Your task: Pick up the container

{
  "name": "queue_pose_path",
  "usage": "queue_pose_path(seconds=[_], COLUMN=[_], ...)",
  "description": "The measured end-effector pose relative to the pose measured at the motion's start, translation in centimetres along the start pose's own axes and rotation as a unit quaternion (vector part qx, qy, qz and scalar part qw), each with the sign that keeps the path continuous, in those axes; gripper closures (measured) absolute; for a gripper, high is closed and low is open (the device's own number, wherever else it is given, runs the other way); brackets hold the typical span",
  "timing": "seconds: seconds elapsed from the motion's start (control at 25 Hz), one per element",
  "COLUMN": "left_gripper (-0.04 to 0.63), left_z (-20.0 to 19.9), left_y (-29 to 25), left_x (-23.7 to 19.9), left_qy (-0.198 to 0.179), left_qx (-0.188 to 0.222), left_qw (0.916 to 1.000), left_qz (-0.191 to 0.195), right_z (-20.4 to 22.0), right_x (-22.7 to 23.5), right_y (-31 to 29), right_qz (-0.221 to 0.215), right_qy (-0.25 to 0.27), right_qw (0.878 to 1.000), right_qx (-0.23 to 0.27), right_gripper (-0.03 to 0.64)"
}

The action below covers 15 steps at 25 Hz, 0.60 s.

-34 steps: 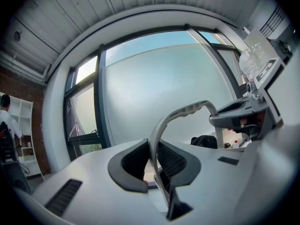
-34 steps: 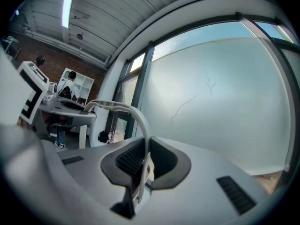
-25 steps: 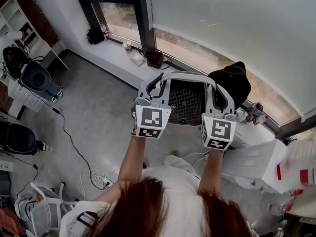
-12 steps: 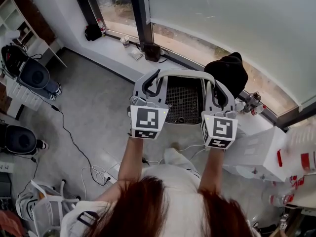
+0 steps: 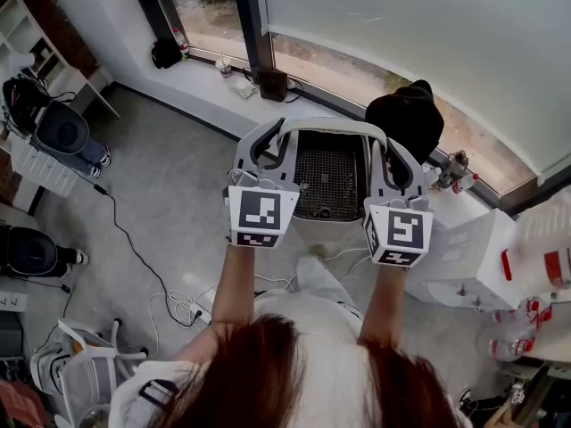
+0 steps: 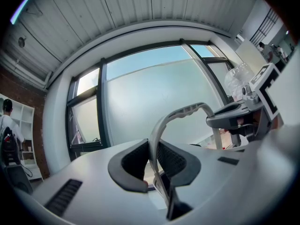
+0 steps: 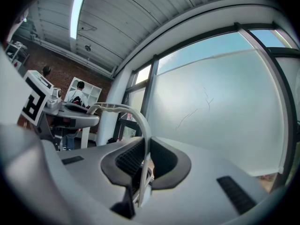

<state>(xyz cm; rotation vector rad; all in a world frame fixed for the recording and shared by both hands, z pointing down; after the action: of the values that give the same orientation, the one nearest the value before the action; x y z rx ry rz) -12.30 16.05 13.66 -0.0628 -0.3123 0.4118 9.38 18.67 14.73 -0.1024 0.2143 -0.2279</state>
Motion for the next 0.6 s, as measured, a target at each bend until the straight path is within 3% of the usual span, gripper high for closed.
queue_pose_path(seconds=[0.6], left_gripper=[0.529], left_z=[-1.1], left_y=[5.9], left_x=[1.4], left_qy=[0.000], left_qx=[0.015], left_qw=[0.9999], left_qz=[0.002], right_z=[-0.9], right_x=[-1.4], right_y=[5.5], right_qz=[-0.013], right_qy=[0.003], right_qw=[1.000], right_qx=[0.017], right_gripper=[0.568])
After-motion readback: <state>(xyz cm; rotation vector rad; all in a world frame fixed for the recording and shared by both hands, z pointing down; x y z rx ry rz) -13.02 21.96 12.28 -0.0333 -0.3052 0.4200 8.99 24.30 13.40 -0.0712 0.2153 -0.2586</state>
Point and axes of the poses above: the fingertips, and each gripper's own axes: y backward along the fingers, x to its right, z out of its underside, the point moved 9 cm from there along y, backward along the fingers, and after that the axes turned 10 degrees about -x, right-handed, at the moved point
